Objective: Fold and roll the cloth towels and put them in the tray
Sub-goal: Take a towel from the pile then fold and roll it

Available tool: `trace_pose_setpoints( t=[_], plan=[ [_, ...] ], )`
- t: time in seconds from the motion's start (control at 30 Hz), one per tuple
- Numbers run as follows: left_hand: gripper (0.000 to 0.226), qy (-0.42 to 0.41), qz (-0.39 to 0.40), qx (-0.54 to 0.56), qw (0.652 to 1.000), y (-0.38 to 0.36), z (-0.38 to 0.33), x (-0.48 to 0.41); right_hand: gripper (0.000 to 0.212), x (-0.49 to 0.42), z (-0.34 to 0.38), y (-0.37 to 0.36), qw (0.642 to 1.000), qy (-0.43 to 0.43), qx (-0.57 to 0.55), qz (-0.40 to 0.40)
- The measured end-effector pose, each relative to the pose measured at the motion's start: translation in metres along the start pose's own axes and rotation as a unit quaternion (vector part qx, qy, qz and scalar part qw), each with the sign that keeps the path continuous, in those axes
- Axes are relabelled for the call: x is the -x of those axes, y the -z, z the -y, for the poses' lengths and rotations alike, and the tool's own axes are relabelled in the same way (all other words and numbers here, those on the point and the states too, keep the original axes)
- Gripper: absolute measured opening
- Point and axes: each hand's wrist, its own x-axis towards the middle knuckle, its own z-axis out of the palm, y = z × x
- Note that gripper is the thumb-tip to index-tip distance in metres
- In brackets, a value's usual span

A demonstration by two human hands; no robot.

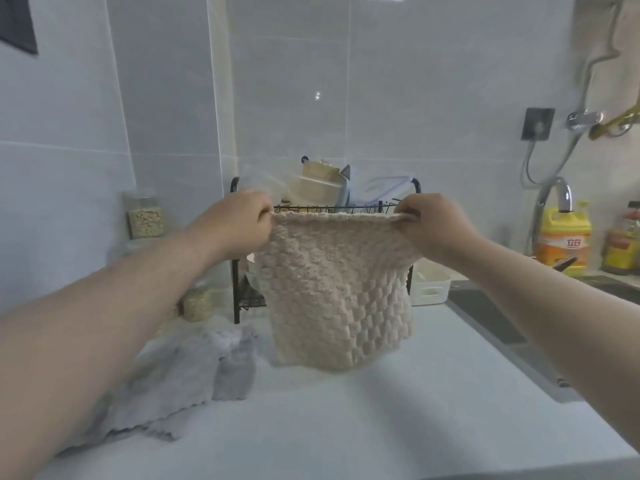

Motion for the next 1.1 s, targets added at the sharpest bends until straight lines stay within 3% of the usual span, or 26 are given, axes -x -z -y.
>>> trace_pose_setpoints(
  t=[0.07,0.13,0.27,0.37,0.43,0.5,0.6,0.67,0.77,0.97,1.03,1.1],
  plan=[
    [0.018,-0.019,0.004,-0.003,1.000,0.001,-0.010,0.016,0.008,0.013,-0.004,0.008,0.999,0.009,-0.013,0.030],
    [0.017,-0.028,0.046,0.006,0.999,-0.007,-0.016,0.042,0.009,0.036,-0.009,0.011,0.994,0.012,-0.016,0.111],
    [0.018,-0.045,0.200,0.016,0.979,-0.056,-0.027,0.113,0.018,0.102,-0.032,-0.016,0.950,0.032,0.043,0.308],
    [0.018,-0.018,0.334,0.043,0.942,-0.094,-0.036,0.163,0.024,0.153,-0.047,-0.044,0.911,0.009,0.054,0.409],
    [0.016,0.005,0.360,0.074,0.930,-0.106,-0.035,0.178,0.020,0.171,-0.051,-0.048,0.893,-0.007,0.011,0.450],
    [0.023,0.046,0.328,0.133,0.934,-0.107,-0.031,0.178,0.023,0.174,-0.053,-0.043,0.885,-0.049,-0.084,0.454],
    [0.018,0.072,0.259,0.149,0.952,-0.113,-0.025,0.169,0.033,0.166,-0.058,-0.045,0.917,-0.125,-0.151,0.348],
    [0.045,0.068,0.288,0.114,0.948,-0.119,-0.024,0.167,0.040,0.166,-0.061,-0.057,0.938,-0.106,-0.041,0.329],
    [0.076,0.031,0.367,0.031,0.929,-0.134,-0.025,0.171,0.059,0.174,-0.070,-0.081,0.913,-0.029,0.102,0.393],
    [0.100,0.032,0.408,-0.056,0.911,-0.150,-0.018,0.163,0.064,0.161,-0.095,-0.101,0.900,-0.016,0.154,0.408],
    [0.083,0.034,0.393,-0.054,0.917,-0.149,-0.017,0.157,0.061,0.156,-0.101,-0.101,0.908,-0.018,0.119,0.401],
    [0.051,0.041,0.311,-0.023,0.949,-0.149,-0.015,0.139,0.049,0.143,-0.107,-0.103,0.938,-0.054,0.035,0.340]
  ],
)
